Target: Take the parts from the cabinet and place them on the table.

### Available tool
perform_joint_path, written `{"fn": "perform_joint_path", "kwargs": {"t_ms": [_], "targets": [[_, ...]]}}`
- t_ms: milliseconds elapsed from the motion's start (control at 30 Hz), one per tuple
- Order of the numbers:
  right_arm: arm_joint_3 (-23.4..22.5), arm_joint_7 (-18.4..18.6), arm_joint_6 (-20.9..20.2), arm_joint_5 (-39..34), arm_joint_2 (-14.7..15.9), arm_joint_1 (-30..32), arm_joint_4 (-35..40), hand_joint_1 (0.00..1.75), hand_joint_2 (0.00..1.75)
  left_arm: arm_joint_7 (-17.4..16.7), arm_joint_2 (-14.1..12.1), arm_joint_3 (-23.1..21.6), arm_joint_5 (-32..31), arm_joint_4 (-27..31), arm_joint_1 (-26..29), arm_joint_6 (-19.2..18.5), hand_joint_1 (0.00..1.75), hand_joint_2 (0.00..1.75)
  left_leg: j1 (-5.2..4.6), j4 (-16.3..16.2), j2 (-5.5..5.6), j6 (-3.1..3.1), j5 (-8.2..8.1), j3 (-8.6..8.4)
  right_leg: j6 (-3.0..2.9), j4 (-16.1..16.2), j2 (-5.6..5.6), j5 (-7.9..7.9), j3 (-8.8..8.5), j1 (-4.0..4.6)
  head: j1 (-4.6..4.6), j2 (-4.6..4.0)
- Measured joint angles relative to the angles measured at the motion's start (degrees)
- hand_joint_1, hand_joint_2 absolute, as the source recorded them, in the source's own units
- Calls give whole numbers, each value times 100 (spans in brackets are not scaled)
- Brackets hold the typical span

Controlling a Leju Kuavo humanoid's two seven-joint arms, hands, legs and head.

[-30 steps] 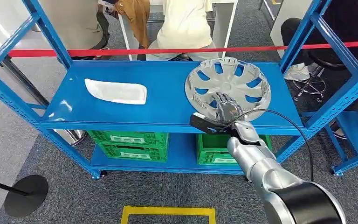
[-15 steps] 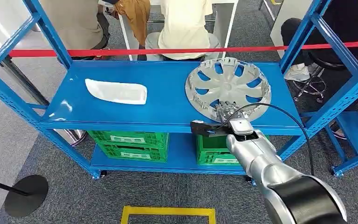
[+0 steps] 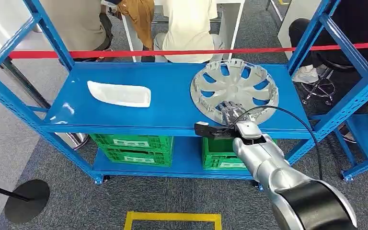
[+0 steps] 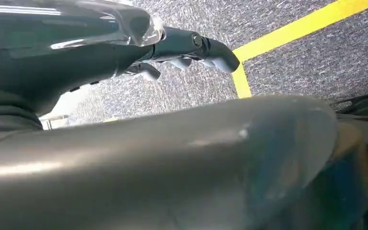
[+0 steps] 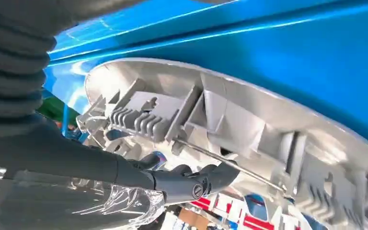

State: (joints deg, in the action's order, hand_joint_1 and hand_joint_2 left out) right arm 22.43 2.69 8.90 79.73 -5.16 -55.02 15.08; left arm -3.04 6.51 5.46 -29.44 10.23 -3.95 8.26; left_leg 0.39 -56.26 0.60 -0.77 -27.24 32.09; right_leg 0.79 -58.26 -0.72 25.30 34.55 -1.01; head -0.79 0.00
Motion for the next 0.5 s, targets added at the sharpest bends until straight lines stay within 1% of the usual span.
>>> {"fn": "perform_joint_path", "kwargs": {"t_ms": [133, 500], "targets": [[-37, -81, 15, -63, -2, 0, -4, 0, 175, 0, 4, 7, -22, -2, 1, 0, 0, 0, 0, 0, 0, 0, 0, 0, 0, 0, 0, 0, 0, 0, 0, 0], [-223, -81, 41, -205, 13, 21, -17, 0, 175, 2, 9, 4, -107, -2, 1, -52, 0, 0, 0, 0, 0, 0, 0, 0, 0, 0, 0, 0, 0, 0, 0, 0]]}}
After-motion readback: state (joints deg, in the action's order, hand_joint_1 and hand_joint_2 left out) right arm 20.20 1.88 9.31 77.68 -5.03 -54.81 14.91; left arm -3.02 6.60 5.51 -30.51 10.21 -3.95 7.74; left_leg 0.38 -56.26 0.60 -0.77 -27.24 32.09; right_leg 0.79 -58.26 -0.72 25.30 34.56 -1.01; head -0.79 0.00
